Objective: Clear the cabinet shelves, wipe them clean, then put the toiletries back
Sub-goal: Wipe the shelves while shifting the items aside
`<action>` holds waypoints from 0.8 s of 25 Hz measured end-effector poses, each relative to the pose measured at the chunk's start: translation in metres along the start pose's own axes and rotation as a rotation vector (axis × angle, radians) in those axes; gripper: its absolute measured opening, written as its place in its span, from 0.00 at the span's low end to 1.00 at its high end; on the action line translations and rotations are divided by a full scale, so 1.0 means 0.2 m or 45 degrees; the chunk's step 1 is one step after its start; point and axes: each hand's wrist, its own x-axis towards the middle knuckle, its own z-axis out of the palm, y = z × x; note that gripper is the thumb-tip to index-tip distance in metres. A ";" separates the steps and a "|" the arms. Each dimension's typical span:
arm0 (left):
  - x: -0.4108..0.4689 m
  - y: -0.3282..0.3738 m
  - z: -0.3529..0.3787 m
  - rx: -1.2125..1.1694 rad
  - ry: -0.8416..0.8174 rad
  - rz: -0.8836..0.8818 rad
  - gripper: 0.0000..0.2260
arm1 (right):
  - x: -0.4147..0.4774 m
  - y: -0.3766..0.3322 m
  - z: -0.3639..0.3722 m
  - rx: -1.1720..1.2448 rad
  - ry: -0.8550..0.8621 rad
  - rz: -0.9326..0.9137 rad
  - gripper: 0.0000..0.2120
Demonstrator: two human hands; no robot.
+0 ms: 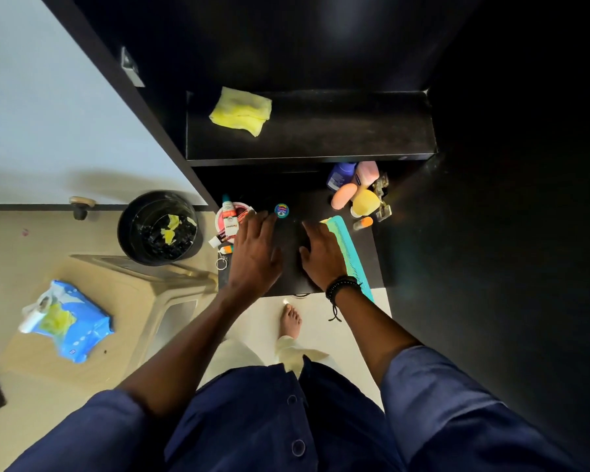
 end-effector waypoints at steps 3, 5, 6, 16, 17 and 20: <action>0.06 -0.08 -0.07 0.171 -0.080 -0.044 0.33 | 0.11 -0.09 0.02 0.034 -0.038 -0.072 0.28; 0.10 -0.13 -0.10 0.260 -0.110 -0.071 0.34 | 0.20 -0.12 0.04 -0.030 -0.133 -0.099 0.31; 0.11 -0.15 -0.11 0.288 -0.146 -0.090 0.34 | 0.24 -0.13 0.05 -0.088 -0.200 -0.107 0.33; 0.21 -0.22 -0.11 0.425 -0.196 -0.139 0.20 | 0.31 -0.10 0.14 -0.230 -0.142 -0.126 0.22; 0.22 -0.23 -0.11 0.426 -0.177 -0.136 0.17 | 0.31 -0.10 0.14 -0.255 -0.133 -0.133 0.22; 0.25 -0.25 -0.10 0.373 -0.109 -0.176 0.14 | 0.33 -0.10 0.12 -0.298 -0.129 -0.236 0.23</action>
